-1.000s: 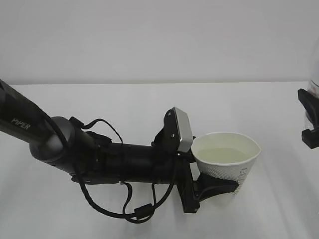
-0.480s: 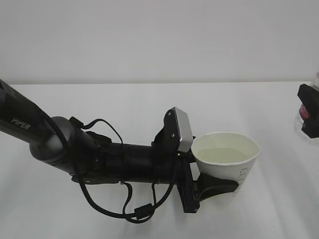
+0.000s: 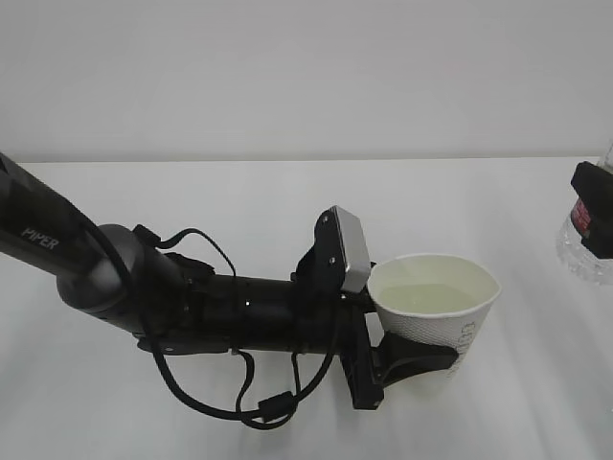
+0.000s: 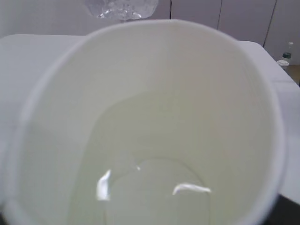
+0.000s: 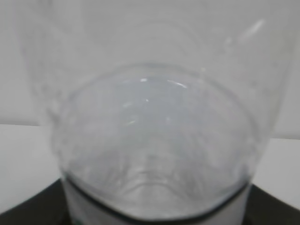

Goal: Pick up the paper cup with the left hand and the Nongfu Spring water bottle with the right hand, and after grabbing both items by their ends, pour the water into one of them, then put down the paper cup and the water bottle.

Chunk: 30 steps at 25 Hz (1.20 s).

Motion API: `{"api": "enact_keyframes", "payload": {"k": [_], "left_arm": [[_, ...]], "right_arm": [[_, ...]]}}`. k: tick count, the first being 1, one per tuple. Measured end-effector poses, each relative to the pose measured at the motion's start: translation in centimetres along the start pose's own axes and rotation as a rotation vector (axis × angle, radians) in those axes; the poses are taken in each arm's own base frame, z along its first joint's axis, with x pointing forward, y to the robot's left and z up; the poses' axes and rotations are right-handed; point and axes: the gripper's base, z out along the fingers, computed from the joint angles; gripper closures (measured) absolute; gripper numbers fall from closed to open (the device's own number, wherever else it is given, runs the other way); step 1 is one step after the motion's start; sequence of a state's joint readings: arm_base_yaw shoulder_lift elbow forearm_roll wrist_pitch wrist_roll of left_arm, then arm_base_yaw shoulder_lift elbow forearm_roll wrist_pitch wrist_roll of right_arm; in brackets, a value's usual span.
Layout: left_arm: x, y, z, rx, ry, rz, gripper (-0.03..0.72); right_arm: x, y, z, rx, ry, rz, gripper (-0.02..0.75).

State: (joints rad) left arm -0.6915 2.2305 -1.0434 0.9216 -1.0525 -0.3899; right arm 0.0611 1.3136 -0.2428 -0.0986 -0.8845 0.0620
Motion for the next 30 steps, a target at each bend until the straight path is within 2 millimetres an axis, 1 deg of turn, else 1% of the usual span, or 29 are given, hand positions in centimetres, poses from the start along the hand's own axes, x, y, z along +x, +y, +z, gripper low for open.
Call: {"api": "enact_keyframes", "payload": {"k": [3,5,9,16,21,30], "left_arm": [[0.0,0.0,0.0,0.000,0.000,0.000,0.196],[0.0,0.0,0.0,0.000,0.000,0.000,0.196],[0.0,0.0,0.0,-0.001,0.000,0.000,0.196],[0.0,0.0,0.0,-0.002,-0.001,-0.002,0.196],[0.0,0.0,0.0,-0.003,-0.001,-0.002,0.197],[0.0,0.0,0.0,-0.005,-0.002,-0.003,0.197]], "right_arm": [[0.0,0.0,0.0,0.000,0.000,0.005,0.309],[0.4,0.0,0.2,0.000,0.016,0.007,0.309],[1.7,0.0,0.9,-0.002,0.061,0.016,0.309],[3.4,-0.1,2.1,-0.010,0.045,0.030,0.309],[5.0,-0.1,2.5,-0.010,0.101,0.039,0.309],[5.2,-0.2,2.6,0.002,0.109,0.045,0.309]]}}
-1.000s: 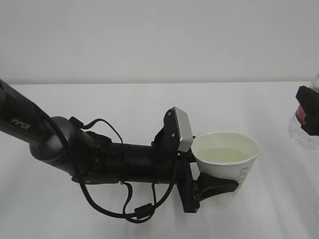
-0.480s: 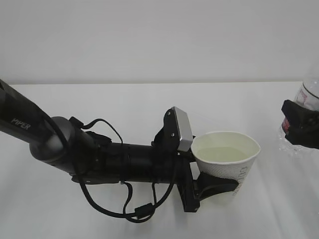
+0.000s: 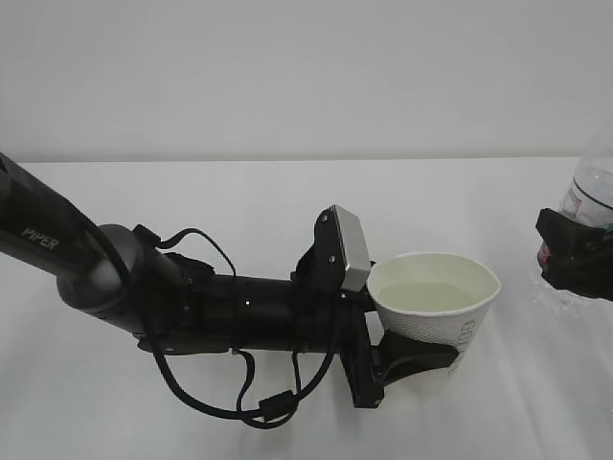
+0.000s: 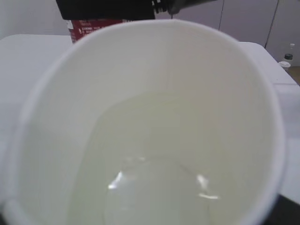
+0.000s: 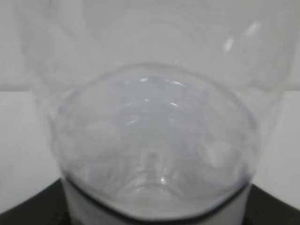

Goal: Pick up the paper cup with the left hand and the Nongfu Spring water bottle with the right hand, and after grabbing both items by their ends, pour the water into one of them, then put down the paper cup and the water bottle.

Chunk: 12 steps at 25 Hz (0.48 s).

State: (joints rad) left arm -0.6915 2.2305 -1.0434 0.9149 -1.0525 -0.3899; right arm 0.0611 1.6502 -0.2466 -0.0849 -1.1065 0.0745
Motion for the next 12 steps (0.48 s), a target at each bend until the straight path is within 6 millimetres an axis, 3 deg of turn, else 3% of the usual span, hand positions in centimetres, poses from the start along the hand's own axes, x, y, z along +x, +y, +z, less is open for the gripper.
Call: {"api": "enact_keyframes", "payload": {"k": [12], "left_arm": [[-0.01,0.03,0.00,-0.003,-0.001,-0.002,0.196]], "right_arm": [[-0.02,-0.19,0.04,0.021,-0.002,0.010,0.309]]}}
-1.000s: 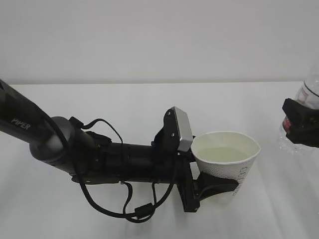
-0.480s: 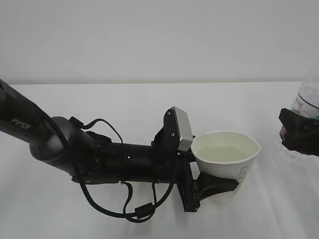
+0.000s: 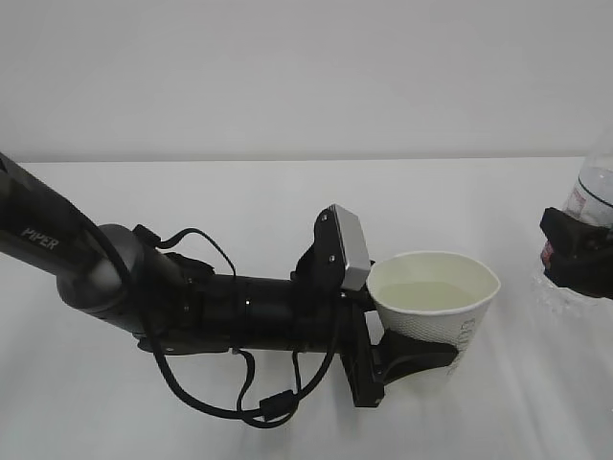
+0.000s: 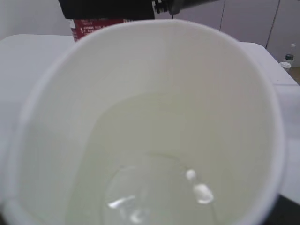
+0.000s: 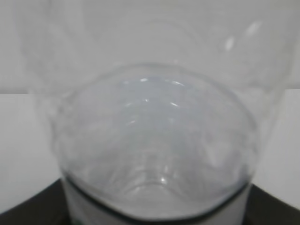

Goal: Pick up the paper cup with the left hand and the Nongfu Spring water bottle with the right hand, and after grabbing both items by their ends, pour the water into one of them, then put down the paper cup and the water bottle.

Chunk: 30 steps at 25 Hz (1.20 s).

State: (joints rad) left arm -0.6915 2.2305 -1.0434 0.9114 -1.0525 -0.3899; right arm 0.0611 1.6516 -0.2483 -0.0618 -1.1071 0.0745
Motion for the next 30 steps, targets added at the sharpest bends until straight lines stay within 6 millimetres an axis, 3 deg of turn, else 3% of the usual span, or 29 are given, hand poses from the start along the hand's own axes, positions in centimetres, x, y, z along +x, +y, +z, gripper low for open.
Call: {"api": "enact_keyframes", "payload": {"k": [18,30], "left_arm": [[-0.1,0.1,0.0,-0.016,-0.007,-0.010,0.197],[-0.1,0.3,0.0,-0.032,-0.013,-0.020,0.197]], "right_arm": [[-0.2,-0.4,0.1,0.040,-0.011,-0.004,0.309],[0.1,-0.5,2.5,0.042,-0.005,-0.004,0.309]]}}
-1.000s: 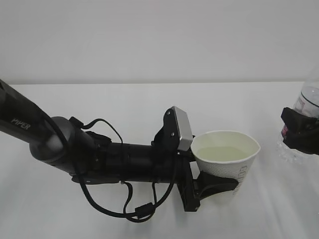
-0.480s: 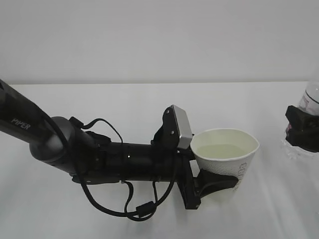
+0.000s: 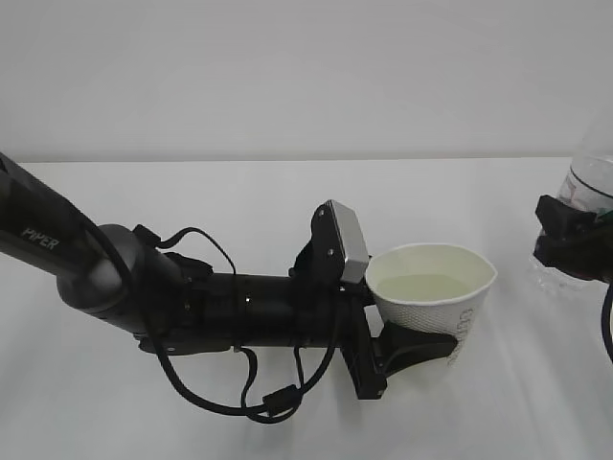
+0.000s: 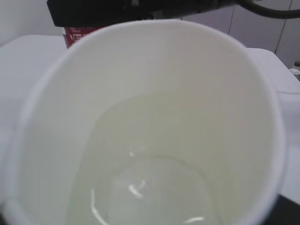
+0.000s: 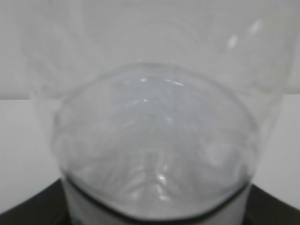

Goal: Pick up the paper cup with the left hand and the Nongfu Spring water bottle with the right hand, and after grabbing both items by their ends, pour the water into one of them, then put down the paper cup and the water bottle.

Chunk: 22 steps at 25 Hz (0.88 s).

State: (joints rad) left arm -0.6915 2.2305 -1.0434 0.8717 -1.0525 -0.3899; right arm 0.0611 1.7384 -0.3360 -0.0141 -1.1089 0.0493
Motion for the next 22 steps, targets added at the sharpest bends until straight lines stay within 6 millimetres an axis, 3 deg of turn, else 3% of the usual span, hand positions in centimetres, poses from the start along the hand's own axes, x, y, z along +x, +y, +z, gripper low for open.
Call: {"api": "enact_keyframes", "payload": {"k": [22], "left_arm": [[-0.3,0.0,0.0,0.005,-0.028,-0.003,0.197]], "right_arm": [[0.8,-0.1,5.2,-0.002,-0.007,-0.002,0.309]]}}
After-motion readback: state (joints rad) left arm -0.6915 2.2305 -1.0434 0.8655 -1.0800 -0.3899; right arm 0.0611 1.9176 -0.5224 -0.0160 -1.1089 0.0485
